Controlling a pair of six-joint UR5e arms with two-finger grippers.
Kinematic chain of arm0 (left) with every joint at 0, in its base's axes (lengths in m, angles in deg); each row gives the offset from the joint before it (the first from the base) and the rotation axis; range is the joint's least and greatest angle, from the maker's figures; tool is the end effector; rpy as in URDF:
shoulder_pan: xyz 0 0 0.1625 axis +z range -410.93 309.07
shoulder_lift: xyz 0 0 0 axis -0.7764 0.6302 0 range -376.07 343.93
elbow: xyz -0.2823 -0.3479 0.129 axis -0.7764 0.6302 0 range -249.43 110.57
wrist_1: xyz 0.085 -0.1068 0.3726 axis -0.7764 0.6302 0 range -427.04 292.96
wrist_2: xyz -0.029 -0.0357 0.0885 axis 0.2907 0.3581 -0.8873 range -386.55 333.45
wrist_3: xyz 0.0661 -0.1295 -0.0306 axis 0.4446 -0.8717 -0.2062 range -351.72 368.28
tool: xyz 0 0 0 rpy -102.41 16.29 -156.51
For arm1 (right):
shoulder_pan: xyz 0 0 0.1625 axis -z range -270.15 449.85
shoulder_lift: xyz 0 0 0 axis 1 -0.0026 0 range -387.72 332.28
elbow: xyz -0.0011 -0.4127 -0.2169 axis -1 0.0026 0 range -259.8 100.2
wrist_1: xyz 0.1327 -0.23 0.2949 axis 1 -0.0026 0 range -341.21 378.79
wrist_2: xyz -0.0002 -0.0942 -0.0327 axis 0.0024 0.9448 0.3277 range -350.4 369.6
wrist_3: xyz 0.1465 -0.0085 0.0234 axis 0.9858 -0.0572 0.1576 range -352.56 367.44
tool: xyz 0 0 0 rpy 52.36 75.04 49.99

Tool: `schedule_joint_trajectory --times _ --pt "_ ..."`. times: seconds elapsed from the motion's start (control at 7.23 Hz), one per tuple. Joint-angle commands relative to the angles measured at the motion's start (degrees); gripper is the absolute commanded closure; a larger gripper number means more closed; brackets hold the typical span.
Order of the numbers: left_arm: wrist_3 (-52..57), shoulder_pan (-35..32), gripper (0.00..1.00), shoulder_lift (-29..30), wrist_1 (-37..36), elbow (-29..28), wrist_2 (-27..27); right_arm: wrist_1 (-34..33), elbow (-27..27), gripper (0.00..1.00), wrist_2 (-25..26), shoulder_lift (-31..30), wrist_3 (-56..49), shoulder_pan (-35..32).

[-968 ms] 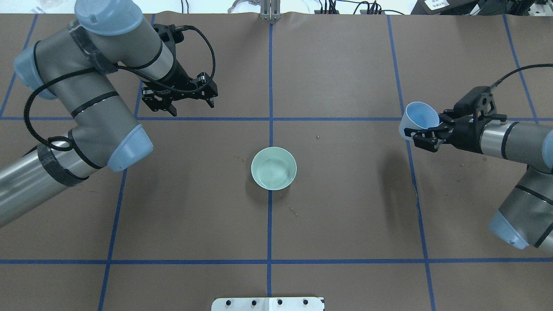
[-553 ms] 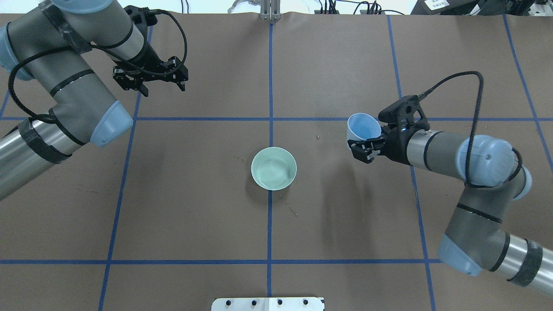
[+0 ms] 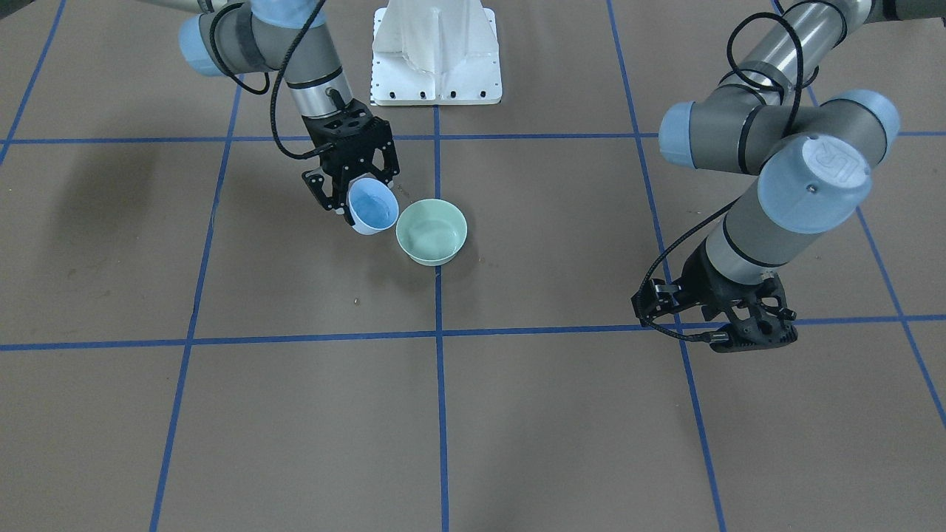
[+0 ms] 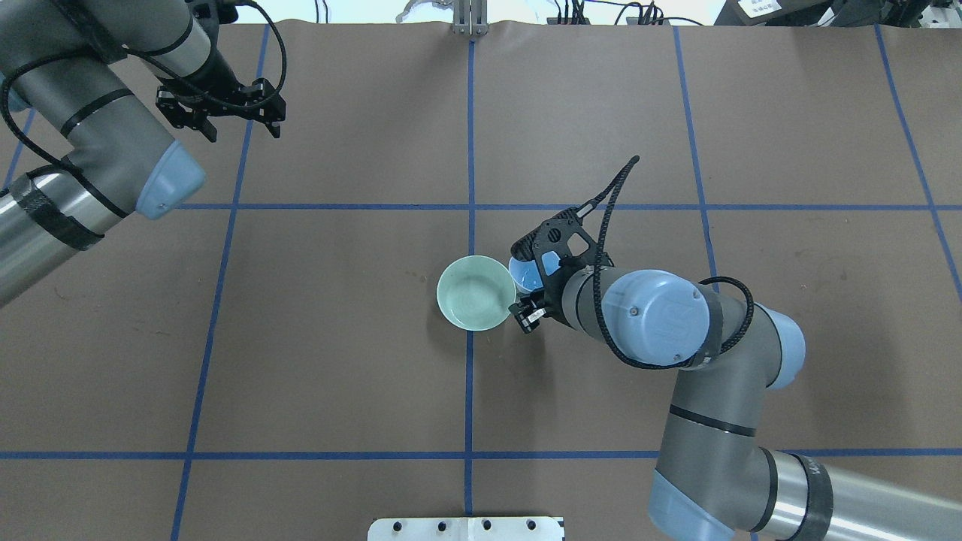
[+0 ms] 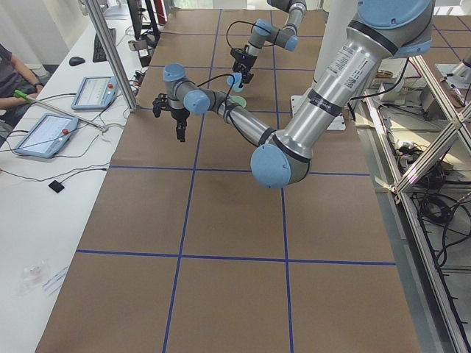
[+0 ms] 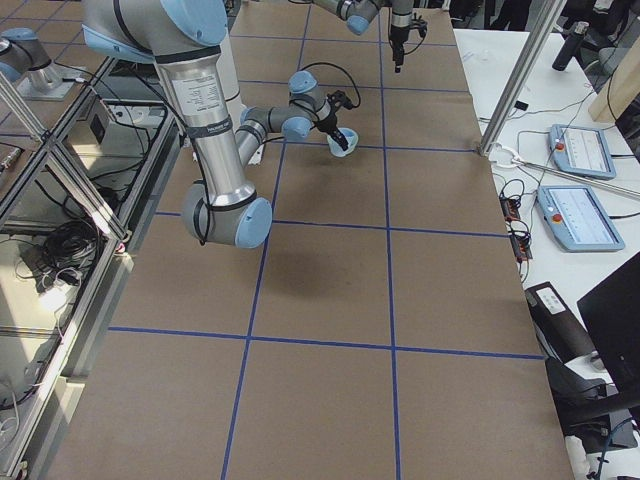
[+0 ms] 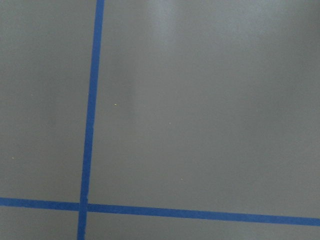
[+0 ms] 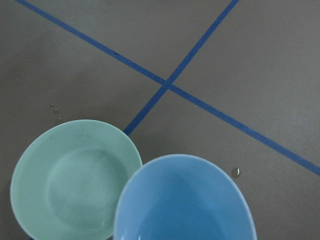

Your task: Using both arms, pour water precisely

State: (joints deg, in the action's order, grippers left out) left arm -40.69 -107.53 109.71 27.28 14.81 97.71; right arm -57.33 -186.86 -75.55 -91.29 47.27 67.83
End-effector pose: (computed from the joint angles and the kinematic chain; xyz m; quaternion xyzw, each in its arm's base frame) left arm 0.3702 -0.6517 0.3990 0.0269 0.3975 -0.0375 0.9164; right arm -0.5546 -0.3817 0.3186 0.3125 -0.3657 -0.1934 0.8551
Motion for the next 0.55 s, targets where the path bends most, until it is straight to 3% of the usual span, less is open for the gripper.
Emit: schedule_joint_trajectory --times 0.0,0.41 --pt "3.2 -0.7 0.01 -0.1 -1.4 -1.2 -0.1 -10.7 0.6 1.00 -1.7 4.6 -4.2 0.8" --pt "3.9 -0.7 0.01 -0.9 -1.9 -1.3 -0.2 -22.7 1.3 1.00 -3.8 9.1 -12.1 0.8"
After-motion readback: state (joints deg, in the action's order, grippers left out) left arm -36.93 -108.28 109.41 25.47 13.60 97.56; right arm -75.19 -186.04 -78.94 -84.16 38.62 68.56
